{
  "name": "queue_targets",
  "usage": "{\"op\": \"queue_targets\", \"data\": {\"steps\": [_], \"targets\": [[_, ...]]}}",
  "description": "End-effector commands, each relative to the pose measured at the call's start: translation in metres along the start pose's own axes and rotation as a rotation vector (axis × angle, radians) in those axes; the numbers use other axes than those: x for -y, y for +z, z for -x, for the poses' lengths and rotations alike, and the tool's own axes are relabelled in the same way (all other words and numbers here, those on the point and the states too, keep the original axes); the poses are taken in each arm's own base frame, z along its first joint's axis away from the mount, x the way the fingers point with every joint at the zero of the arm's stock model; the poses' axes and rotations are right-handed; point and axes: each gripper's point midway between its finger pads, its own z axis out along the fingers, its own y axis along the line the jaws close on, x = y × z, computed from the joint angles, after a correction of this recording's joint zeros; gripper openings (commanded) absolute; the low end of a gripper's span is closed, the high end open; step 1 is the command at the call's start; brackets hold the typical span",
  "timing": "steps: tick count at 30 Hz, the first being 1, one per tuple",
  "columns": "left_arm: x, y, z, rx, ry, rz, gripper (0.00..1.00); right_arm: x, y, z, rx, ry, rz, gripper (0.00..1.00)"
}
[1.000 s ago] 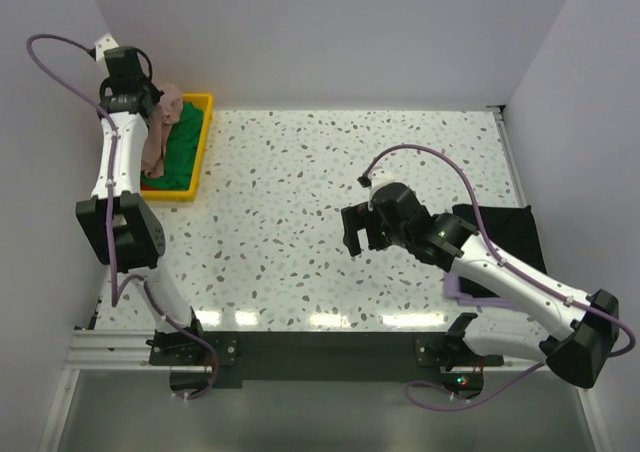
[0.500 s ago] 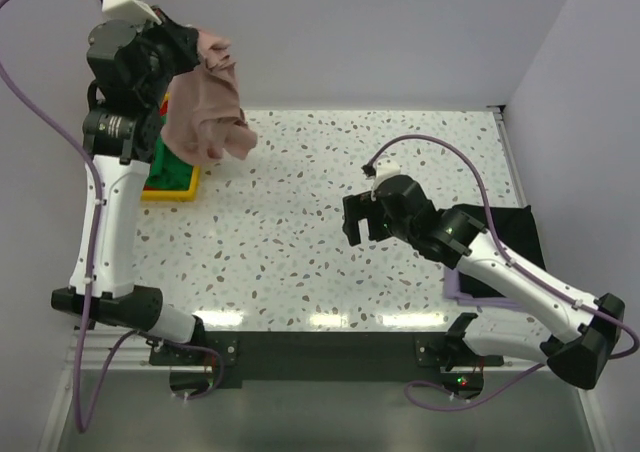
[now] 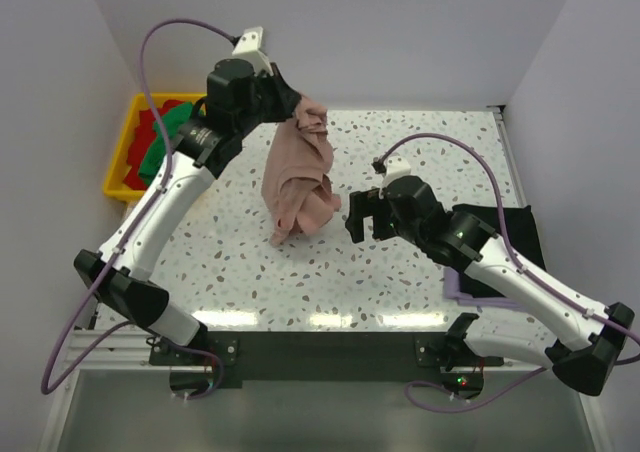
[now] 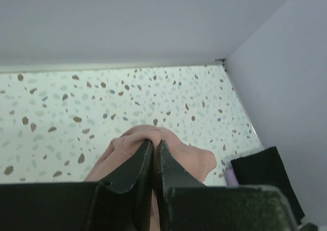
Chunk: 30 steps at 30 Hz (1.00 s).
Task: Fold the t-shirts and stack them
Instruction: Move the tshirt to the center of the board
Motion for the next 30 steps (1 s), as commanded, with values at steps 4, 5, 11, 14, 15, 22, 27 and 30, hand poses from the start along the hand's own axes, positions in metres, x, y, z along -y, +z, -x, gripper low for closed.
{"op": "queue_targets", "data": {"steps": [4, 5, 11, 14, 15, 22, 27, 30], "targets": [[0.013, -0.036, 0.056, 0.179, -0.033, -0.006, 0.00, -0.012, -0.011, 0.019, 0.069, 0.060, 0.058, 0.99], [0.014, -0.048, 0.069, 0.206, -0.027, 0.004, 0.00, -0.013, -0.012, 0.019, 0.070, 0.062, 0.064, 0.99], [0.020, -0.111, 0.134, 0.338, 0.041, 0.016, 0.01, -0.020, -0.016, 0.024, 0.076, 0.077, 0.102, 0.99], [0.036, -0.133, 0.155, 0.375, 0.051, -0.045, 0.02, -0.025, -0.017, 0.027, 0.078, 0.084, 0.126, 0.99], [0.041, -0.135, 0.156, 0.374, 0.044, -0.064, 0.02, -0.027, -0.019, 0.028, 0.081, 0.089, 0.132, 0.99], [0.052, -0.052, 0.073, 0.141, -0.039, -0.181, 0.00, -0.019, -0.021, 0.024, 0.082, 0.105, 0.102, 0.99], [0.058, 0.037, -0.044, -0.060, -0.162, -0.192, 0.01, -0.004, -0.015, 0.014, 0.069, 0.124, 0.021, 0.99], [0.069, 0.098, -0.117, -0.178, -0.194, -0.213, 0.13, 0.006, -0.010, 0.007, 0.057, 0.137, -0.037, 0.99]]}}
